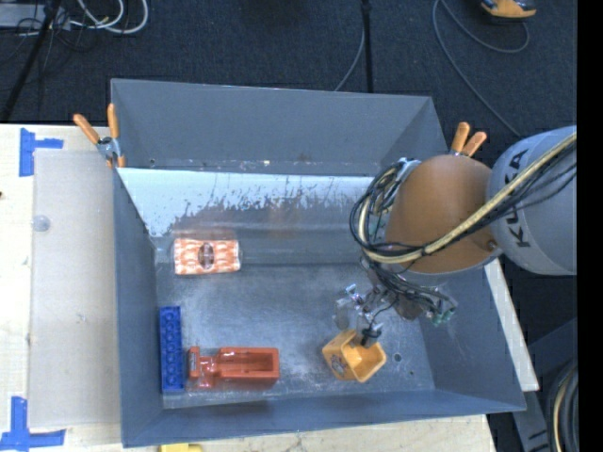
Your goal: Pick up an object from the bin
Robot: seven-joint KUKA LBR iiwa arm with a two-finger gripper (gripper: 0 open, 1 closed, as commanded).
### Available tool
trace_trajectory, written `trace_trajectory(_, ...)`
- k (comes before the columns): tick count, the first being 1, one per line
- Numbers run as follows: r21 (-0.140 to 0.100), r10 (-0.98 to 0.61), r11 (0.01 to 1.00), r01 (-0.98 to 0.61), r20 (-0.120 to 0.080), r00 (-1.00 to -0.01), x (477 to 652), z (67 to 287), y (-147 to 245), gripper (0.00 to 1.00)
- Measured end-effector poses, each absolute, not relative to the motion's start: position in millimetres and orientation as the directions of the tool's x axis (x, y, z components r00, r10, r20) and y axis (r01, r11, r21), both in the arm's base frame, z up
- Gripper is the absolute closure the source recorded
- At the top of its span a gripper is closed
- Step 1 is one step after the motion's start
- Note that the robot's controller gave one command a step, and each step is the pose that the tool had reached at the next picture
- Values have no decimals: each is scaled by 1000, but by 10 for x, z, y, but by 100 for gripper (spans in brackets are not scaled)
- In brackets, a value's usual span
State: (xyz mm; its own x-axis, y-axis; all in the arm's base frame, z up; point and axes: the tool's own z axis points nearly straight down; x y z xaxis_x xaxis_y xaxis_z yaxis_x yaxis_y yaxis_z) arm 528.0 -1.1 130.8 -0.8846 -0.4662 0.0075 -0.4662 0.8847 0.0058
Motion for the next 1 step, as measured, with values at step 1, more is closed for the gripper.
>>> trace_trajectory(1, 3, -501, 866, -501, 2, -866, 5217, 2384, -112, 100)
